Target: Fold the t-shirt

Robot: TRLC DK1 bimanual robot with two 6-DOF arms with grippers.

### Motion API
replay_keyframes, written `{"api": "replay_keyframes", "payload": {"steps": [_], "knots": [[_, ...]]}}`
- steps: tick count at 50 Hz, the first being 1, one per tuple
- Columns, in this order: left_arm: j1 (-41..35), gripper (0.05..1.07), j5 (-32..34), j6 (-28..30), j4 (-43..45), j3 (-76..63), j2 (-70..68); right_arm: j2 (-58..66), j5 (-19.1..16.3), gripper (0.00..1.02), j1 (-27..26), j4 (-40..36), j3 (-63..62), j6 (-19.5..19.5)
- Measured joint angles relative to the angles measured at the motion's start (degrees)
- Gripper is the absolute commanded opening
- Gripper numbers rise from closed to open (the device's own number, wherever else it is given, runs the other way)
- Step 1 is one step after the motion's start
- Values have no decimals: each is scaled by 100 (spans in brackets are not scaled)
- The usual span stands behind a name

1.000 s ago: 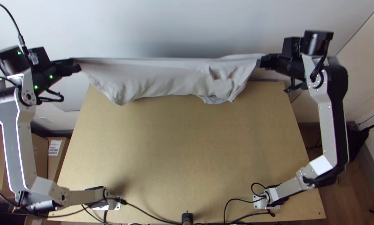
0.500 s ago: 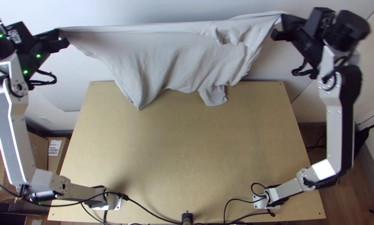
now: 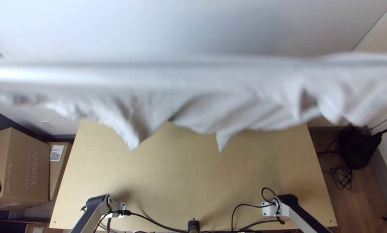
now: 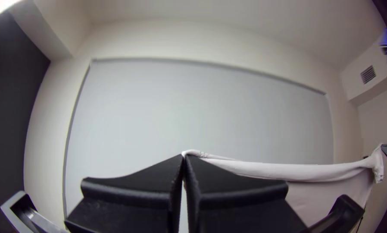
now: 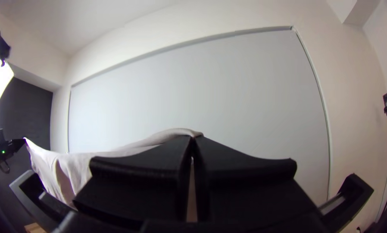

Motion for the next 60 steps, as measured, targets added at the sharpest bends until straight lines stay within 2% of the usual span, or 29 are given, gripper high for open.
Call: {"api": "replay_keyframes", "payload": {"steps": [7, 14, 20, 27, 34, 42, 52, 60], "knots": [[-33, 8, -22, 0, -201, -466, -901, -614, -107, 2, -33, -328, 9, 181], [-251, 8, -20, -24, -450, -1091, -1182, -723, -221, 2, -37, -444, -225, 256], [-398, 8, -17, -109, -367, -2400, -1270, -730, -323, 2, -37, -455, -1252, 452], [-492, 8, 118, -168, -33, -4542, -1351, -728, -385, 2, 70, -398, -3150, 750], [-494, 8, 479, -192, 717, -6500, -1320, -706, -376, 2, 385, 247, -5515, 920], [-546, 8, 695, -188, 1958, -7685, -577, -389, -380, 2, 535, 1419, -7388, 953], [-713, 8, 693, -168, 3073, -7801, 1126, 887, -380, 2, 481, 2597, -7775, 955], [-758, 8, 680, -144, 3569, -7475, 2354, 1827, -380, 2, 317, 2911, -7503, 957]]}}
